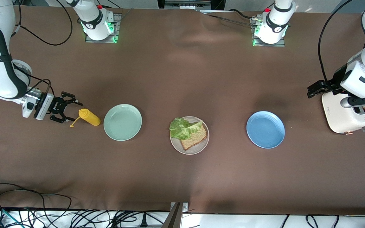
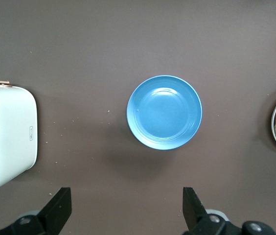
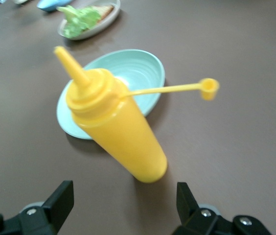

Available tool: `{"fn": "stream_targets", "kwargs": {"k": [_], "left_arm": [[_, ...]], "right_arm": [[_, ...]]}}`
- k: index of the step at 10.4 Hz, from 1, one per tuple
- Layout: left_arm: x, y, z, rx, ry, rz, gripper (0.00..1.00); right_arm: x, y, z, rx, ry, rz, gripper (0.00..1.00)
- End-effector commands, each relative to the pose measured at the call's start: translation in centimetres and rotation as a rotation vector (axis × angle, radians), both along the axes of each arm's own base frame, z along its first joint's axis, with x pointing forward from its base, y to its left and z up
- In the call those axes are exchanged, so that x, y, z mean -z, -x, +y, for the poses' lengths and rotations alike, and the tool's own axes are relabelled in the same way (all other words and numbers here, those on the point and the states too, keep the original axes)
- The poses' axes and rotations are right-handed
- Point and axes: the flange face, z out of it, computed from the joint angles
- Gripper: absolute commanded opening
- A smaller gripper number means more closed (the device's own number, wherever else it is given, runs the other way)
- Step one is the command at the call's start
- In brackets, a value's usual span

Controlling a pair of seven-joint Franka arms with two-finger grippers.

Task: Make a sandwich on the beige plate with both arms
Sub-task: 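Lower the right gripper to the yellow mustard bottle and grasp it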

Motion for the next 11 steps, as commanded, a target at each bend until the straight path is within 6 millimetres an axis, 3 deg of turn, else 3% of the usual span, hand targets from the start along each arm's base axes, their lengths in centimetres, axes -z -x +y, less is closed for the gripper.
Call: {"fn": "stream_targets", "kwargs": {"k": [1,3,7,8,10,11], "left_arm": [[0.1,0.8,1.9,-0.001,-0.039,0.02,1.0],[0.9,1.0,4.4,-0.01,-0.036,0.051,1.0],[1.6,0.9,4.5,-0.013,-0.033,0.071,1.0],[1.8,0.8,4.5,0.003,-0.03,0.074,1.0],[1.9,0.6,4.8,0.036,-0.025,0.075,1.0],[1.9,0.6,4.7,0.032,-0.025,0.074,1.0]], "right_arm": [[1.2,-0.2,0.1,-0.023,-0.069,-0.075,0.94],[1.7,-1.1,1.6,-0.038,-0.116,-0.191,0.88],[2.5,-1.5,3.2,-0.039,-0.175,-0.286,0.87],[2.5,-1.6,3.4,-0.031,-0.182,-0.289,0.82],[2.4,-1.9,3.5,0.002,-0.195,-0.27,0.29],[2.4,-1.9,3.6,0.039,-0.209,-0.219,0.11]]}}
